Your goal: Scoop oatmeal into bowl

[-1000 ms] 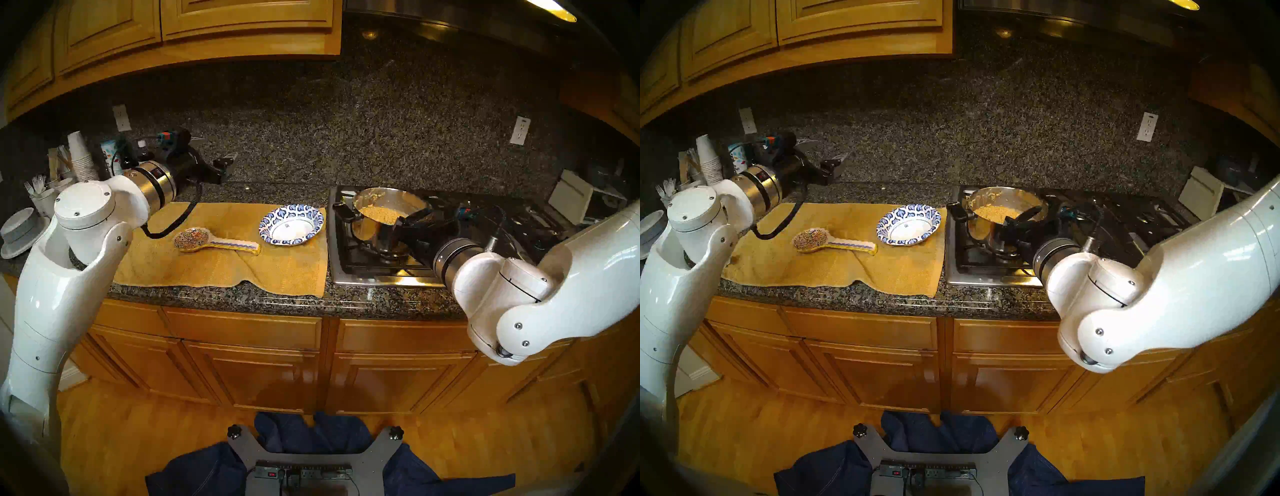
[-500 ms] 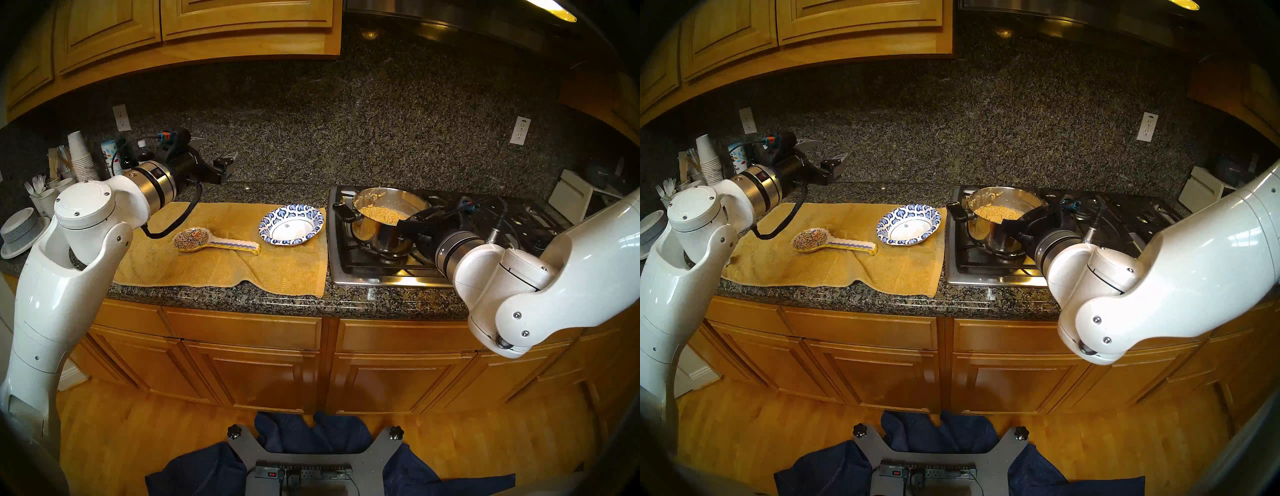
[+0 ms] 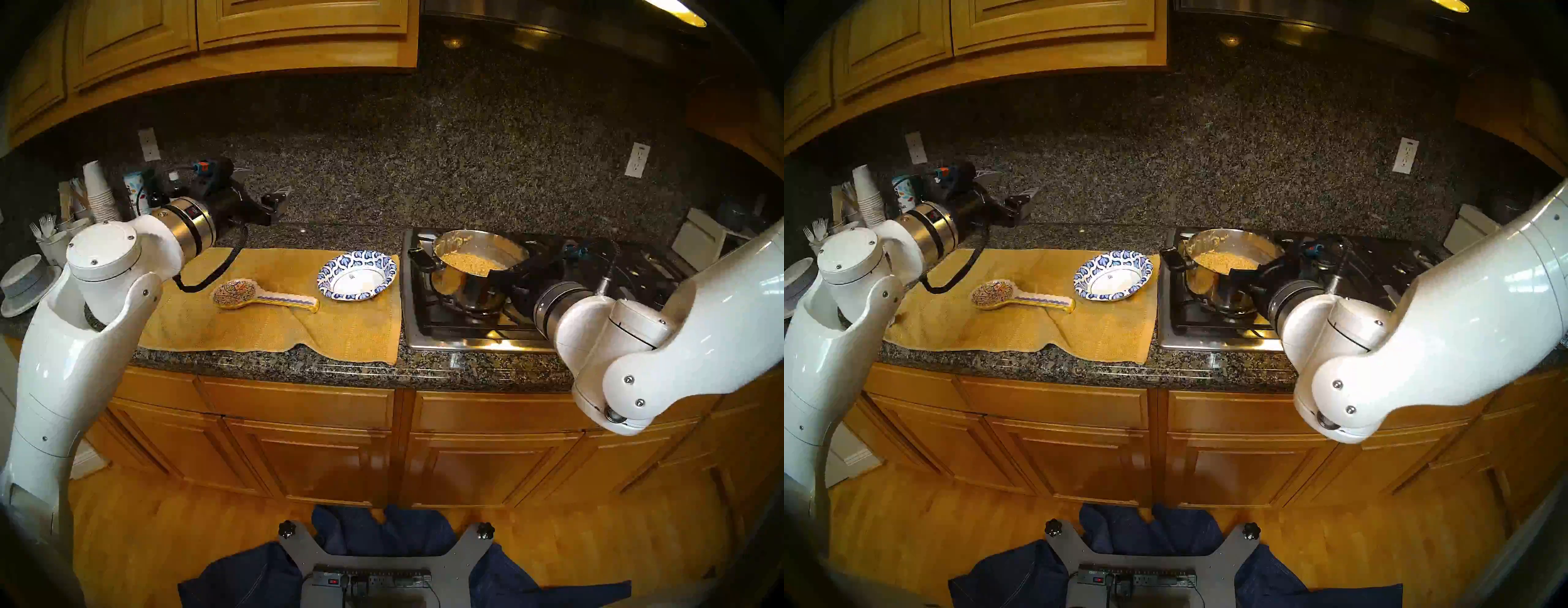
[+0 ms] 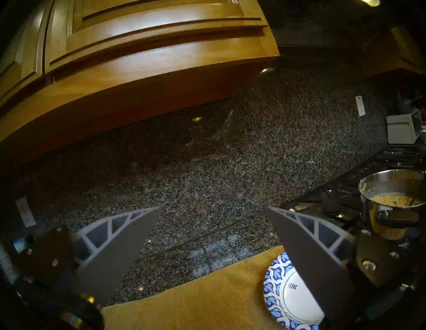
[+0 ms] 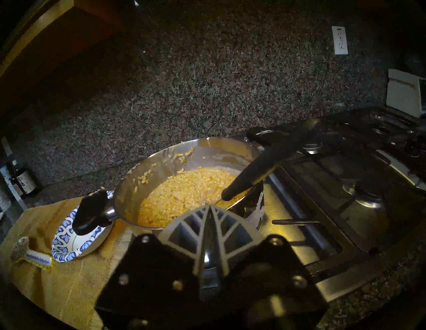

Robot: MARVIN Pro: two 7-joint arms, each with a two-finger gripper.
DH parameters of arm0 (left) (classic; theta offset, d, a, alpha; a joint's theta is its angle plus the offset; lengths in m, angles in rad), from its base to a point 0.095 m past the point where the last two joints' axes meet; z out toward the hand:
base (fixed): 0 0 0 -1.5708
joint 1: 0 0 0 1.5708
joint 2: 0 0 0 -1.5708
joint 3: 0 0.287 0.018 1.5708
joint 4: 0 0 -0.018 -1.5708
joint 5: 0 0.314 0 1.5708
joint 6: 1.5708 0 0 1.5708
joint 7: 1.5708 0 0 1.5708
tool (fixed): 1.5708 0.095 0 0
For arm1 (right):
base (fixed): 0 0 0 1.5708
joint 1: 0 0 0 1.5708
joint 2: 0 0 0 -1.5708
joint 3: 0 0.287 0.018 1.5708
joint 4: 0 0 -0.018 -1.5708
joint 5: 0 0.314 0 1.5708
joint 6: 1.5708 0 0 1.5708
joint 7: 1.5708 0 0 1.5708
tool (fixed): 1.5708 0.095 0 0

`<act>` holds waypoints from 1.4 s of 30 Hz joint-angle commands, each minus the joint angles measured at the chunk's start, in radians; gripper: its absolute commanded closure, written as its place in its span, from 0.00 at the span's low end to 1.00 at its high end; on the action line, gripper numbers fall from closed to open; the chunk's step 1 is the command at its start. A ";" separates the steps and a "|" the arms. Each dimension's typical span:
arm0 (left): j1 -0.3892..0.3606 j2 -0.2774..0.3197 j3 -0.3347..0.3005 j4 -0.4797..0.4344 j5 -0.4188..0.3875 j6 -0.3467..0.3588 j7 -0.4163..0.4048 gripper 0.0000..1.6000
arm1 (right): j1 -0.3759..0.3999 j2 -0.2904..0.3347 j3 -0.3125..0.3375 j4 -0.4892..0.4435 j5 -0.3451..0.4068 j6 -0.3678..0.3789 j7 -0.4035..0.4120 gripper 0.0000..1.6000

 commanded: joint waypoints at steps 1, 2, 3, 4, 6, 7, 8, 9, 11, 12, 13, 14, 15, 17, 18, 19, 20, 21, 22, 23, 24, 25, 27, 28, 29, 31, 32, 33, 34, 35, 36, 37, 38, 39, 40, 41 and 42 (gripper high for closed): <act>-0.029 0.002 -0.017 -0.019 0.002 -0.020 -0.001 0.00 | 0.051 -0.011 -0.005 0.003 0.007 -0.005 -0.112 0.52; -0.029 0.002 -0.017 -0.019 0.002 -0.020 0.000 0.00 | 0.057 -0.009 -0.015 0.003 0.015 -0.005 -0.100 0.46; -0.029 0.002 -0.017 -0.019 0.002 -0.020 0.000 0.00 | 0.064 -0.008 -0.020 0.003 0.019 -0.005 -0.104 0.33; -0.029 0.003 -0.017 -0.019 0.001 -0.020 0.000 0.00 | 0.070 -0.009 -0.024 0.003 0.023 -0.005 -0.106 0.22; -0.029 0.003 -0.017 -0.019 0.001 -0.020 0.000 0.00 | 0.079 -0.010 -0.032 0.003 0.031 -0.005 -0.105 0.18; -0.029 0.003 -0.016 -0.019 0.000 -0.021 0.001 0.00 | 0.085 -0.010 -0.036 0.003 0.032 -0.005 -0.112 0.17; -0.029 0.004 -0.016 -0.019 0.000 -0.021 0.001 0.00 | 0.093 -0.009 -0.047 0.003 0.039 -0.005 -0.104 0.16; -0.029 0.004 -0.016 -0.019 0.000 -0.021 0.001 0.00 | 0.098 -0.009 -0.052 0.003 0.041 -0.005 -0.109 0.15; -0.029 0.005 -0.016 -0.019 -0.001 -0.021 0.002 0.00 | 0.113 -0.008 -0.068 0.003 0.048 -0.005 -0.109 0.14; -0.028 0.005 -0.016 -0.019 -0.001 -0.021 0.002 0.00 | 0.120 -0.007 -0.076 0.003 0.053 -0.005 -0.103 0.13; -0.028 0.005 -0.016 -0.019 -0.001 -0.021 0.002 0.00 | 0.126 -0.007 -0.082 0.003 0.054 -0.005 -0.110 0.13; -0.028 0.005 -0.016 -0.019 -0.002 -0.021 0.002 0.00 | 0.133 -0.006 -0.090 0.003 0.060 -0.005 -0.100 0.13; -0.028 0.006 -0.015 -0.019 -0.002 -0.021 0.003 0.00 | 0.140 -0.008 -0.092 0.003 0.059 -0.005 -0.114 0.12; -0.028 0.006 -0.015 -0.019 -0.003 -0.022 0.003 0.00 | 0.154 -0.009 -0.102 0.003 0.064 -0.005 -0.108 0.13; -0.028 0.006 -0.015 -0.019 -0.003 -0.022 0.003 0.00 | 0.160 -0.010 -0.106 0.003 0.067 -0.005 -0.101 0.13; -0.028 0.007 -0.015 -0.019 -0.003 -0.022 0.004 0.00 | 0.164 -0.011 -0.106 0.003 0.066 -0.005 -0.108 0.13; -0.028 0.007 -0.015 -0.019 -0.003 -0.022 0.004 0.00 | 0.169 -0.012 -0.109 0.003 0.067 -0.005 -0.105 0.13; -0.028 0.007 -0.015 -0.019 -0.004 -0.022 0.004 0.00 | 0.172 -0.013 -0.108 0.003 0.065 -0.005 -0.113 0.13; -0.028 0.008 -0.015 -0.019 -0.004 -0.023 0.004 0.00 | 0.176 -0.014 -0.112 0.003 0.069 -0.005 -0.097 0.13; -0.028 0.008 -0.014 -0.019 -0.004 -0.023 0.004 0.00 | 0.177 -0.016 -0.107 0.003 0.065 -0.005 -0.108 0.12; -0.028 0.008 -0.014 -0.019 -0.004 -0.023 0.005 0.00 | 0.178 -0.018 -0.104 0.003 0.064 -0.005 -0.105 0.12; -0.028 0.008 -0.014 -0.019 -0.004 -0.023 0.005 0.00 | 0.178 -0.020 -0.100 0.003 0.064 -0.005 -0.105 0.12; -0.028 0.009 -0.014 -0.019 -0.005 -0.024 0.005 0.00 | 0.177 -0.023 -0.093 0.003 0.063 -0.005 -0.107 0.12; -0.028 0.009 -0.014 -0.019 -0.005 -0.024 0.005 0.00 | 0.175 -0.024 -0.090 0.003 0.064 -0.005 -0.106 0.12; -0.028 0.009 -0.014 -0.019 -0.005 -0.024 0.006 0.00 | 0.173 -0.026 -0.085 0.003 0.062 -0.005 -0.115 0.12; -0.028 0.010 -0.013 -0.019 -0.006 -0.025 0.006 0.00 | 0.171 -0.027 -0.083 0.003 0.068 -0.005 -0.101 0.12; -0.028 0.010 -0.013 -0.019 -0.006 -0.025 0.006 0.00 | 0.169 -0.029 -0.079 0.003 0.067 -0.005 -0.104 0.12; -0.028 0.010 -0.013 -0.019 -0.006 -0.025 0.006 0.00 | 0.167 -0.030 -0.076 0.003 0.067 -0.005 -0.107 0.12; -0.028 0.011 -0.013 -0.019 -0.006 -0.026 0.007 0.00 | 0.164 -0.032 -0.071 0.003 0.064 -0.005 -0.117 0.12; -0.028 0.011 -0.013 -0.019 -0.007 -0.026 0.007 0.00 | 0.162 -0.033 -0.071 0.003 0.068 -0.005 -0.105 0.12; -0.028 0.011 -0.013 -0.019 -0.007 -0.026 0.007 0.00 | 0.160 -0.034 -0.072 0.003 0.073 -0.005 -0.091 0.13; -0.028 0.011 -0.013 -0.019 -0.007 -0.026 0.007 0.00 | 0.156 -0.037 -0.066 0.005 0.069 -0.005 -0.105 0.13; -0.028 0.012 -0.013 -0.019 -0.007 -0.026 0.007 0.00 | 0.151 -0.039 -0.060 0.013 0.066 -0.005 -0.114 0.13; -0.028 0.012 -0.012 -0.019 -0.008 -0.027 0.008 0.00 | 0.147 -0.041 -0.063 0.024 0.072 -0.005 -0.093 0.15; -0.028 0.012 -0.012 -0.019 -0.008 -0.027 0.008 0.00 | 0.139 -0.044 -0.056 0.033 0.067 -0.005 -0.109 0.18; -0.028 0.013 -0.012 -0.019 -0.008 -0.027 0.008 0.00 | 0.136 -0.046 -0.055 0.041 0.071 -0.005 -0.098 0.21; -0.028 0.013 -0.012 -0.019 -0.009 -0.027 0.008 0.00 | 0.130 -0.048 -0.051 0.049 0.069 -0.005 -0.105 0.22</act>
